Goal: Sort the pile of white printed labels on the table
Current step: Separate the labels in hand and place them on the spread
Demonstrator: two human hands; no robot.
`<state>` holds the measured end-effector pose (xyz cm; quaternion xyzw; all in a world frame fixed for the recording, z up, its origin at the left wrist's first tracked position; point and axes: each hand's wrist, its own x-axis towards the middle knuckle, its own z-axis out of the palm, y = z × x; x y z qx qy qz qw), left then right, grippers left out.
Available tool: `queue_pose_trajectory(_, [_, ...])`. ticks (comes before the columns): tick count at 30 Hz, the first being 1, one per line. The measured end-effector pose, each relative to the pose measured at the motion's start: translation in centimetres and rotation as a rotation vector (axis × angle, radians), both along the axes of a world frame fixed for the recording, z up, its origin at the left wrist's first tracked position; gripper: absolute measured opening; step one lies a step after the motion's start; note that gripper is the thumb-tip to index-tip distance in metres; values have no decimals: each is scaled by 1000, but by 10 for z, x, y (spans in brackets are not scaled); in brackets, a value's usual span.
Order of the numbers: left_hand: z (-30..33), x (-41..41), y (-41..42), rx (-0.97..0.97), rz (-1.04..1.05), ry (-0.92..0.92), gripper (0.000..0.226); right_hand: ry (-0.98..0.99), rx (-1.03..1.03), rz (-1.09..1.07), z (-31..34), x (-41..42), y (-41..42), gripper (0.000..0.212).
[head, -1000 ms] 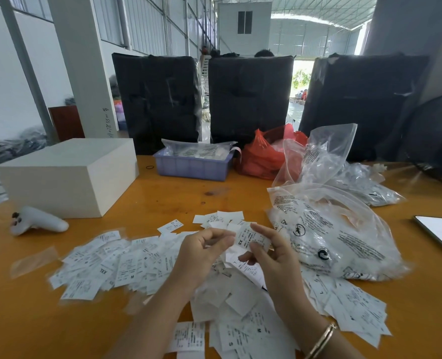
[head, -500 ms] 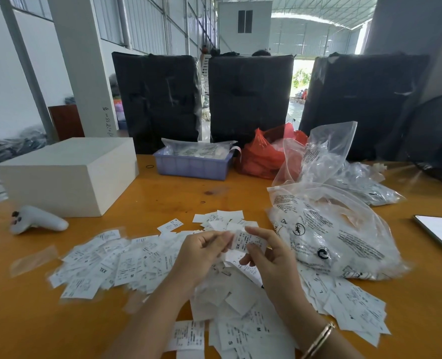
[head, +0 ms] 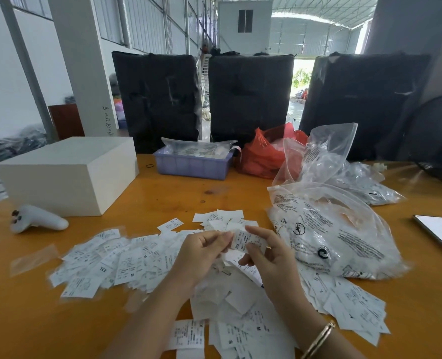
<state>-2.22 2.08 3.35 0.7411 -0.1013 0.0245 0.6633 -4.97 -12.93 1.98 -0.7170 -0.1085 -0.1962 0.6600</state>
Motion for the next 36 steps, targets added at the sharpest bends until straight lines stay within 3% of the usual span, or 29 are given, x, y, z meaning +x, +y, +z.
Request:
queue_pose_trajectory(5, [0,0,-1,-27,-40,-12,5,-73,-234,-63,-1,0,0,52])
queue_pose_trajectory(7, [-2,2,-1,-19,-67,-16,5,-69,-300,-79,-1,0,0,56])
queue_pose_trajectory(11, [-4,2,-3,36,-42,-22,6,12,-130,-12,0,0,2,51])
queue_pose_trajectory(14, [-4,3,-4,-35,64,-32,5,59,-15,-90,1,3,-2,25])
queue_pose_trajectory(16, [-4,4,-5,-48,89,-32,5,72,-29,-115,1,3,-4,15])
queue_pose_trajectory(25, [-5,2,-4,-7,120,-53,3,48,-185,-5,-2,1,3,22])
queue_pose_trajectory(31, [4,7,11,-41,290,-18,4,-29,-140,-287,13,12,-16,21])
queue_pose_trajectory(36, [3,14,25,94,458,15,3,-73,-236,-590,29,37,-64,24])
